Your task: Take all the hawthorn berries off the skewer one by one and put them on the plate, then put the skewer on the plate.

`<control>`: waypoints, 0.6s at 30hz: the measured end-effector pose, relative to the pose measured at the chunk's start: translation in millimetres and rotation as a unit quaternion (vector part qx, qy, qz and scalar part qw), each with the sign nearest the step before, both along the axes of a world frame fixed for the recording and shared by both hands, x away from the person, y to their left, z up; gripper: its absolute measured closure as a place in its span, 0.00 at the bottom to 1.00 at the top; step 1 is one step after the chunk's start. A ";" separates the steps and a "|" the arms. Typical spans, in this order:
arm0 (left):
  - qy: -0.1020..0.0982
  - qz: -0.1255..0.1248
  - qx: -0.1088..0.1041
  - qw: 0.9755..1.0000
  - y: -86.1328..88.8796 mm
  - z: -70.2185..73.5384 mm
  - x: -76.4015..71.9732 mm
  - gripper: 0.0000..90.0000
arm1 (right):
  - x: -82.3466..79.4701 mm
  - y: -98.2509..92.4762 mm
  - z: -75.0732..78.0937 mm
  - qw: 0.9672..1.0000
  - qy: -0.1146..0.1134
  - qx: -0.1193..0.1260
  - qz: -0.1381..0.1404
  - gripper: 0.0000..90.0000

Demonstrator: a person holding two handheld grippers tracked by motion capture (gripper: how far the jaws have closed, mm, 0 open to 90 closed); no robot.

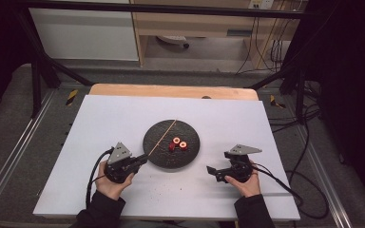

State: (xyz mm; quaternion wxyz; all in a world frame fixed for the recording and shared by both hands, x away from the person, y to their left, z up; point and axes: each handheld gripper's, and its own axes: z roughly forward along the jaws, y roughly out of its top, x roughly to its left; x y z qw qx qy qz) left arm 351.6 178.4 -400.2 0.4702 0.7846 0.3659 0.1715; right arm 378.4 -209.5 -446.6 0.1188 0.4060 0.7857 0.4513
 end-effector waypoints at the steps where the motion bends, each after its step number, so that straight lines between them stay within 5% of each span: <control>1: -0.001 0.002 0.001 1.000 -1.0 0.7 1.7 0.98 | -0.8 -1.5 -0.7 1.000 -0.001 -0.003 0.000 0.01; 18: 0.010 0.016 0.007 1.000 -18.2 10.3 29.5 0.98 | -12.3 -14.4 -6.4 1.000 0.000 -0.013 -0.001 0.01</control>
